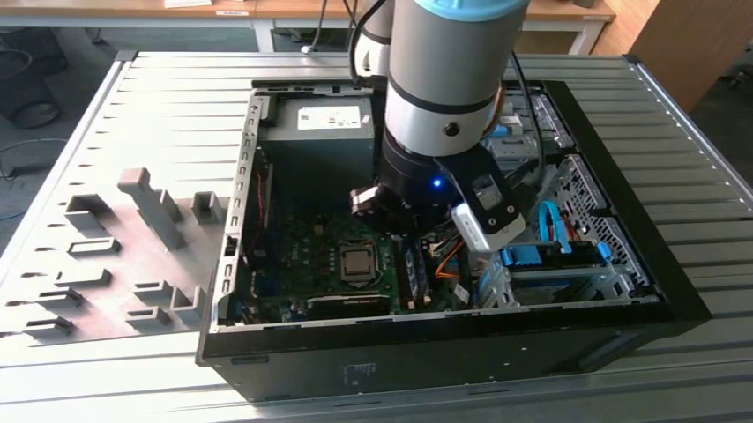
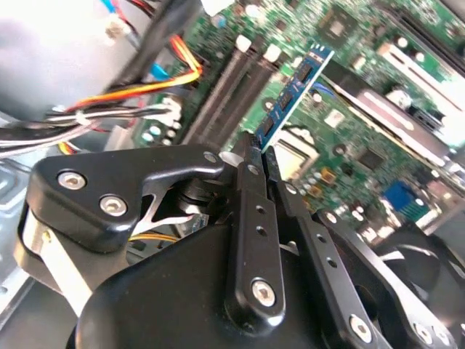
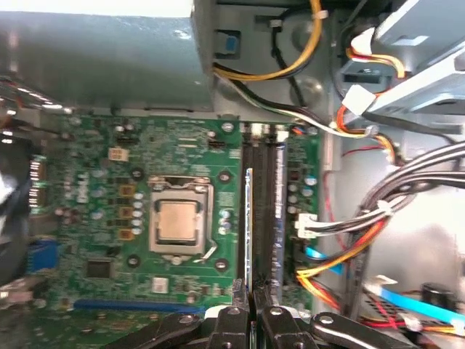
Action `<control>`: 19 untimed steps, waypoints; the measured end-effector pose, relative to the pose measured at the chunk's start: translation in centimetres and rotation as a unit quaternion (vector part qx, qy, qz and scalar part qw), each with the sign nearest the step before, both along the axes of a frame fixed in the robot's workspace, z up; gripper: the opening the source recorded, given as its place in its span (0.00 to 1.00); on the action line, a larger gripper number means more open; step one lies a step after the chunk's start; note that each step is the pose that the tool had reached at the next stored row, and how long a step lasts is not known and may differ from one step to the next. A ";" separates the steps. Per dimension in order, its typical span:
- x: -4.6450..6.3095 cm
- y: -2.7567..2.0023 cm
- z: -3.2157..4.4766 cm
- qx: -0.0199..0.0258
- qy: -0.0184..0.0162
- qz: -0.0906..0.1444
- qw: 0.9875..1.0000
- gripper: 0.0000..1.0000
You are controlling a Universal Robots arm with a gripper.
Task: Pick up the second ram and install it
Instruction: 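Insert the second ram into the second slot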
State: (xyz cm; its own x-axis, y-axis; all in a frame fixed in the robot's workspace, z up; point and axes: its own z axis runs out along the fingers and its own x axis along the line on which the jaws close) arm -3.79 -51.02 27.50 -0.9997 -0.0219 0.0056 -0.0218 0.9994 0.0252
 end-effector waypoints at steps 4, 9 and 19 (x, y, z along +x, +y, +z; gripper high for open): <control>0.0 0.00 -0.12 0.000 0.008 -0.008 1.000 0.14; 0.3 0.05 -0.28 0.000 0.008 -0.013 1.000 0.14; 0.5 0.10 -0.44 0.000 0.009 -0.013 1.000 0.14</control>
State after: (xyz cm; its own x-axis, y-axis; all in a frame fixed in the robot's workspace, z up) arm -3.28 -50.92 27.06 -0.9997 0.0034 0.0227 0.0040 0.9997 0.0256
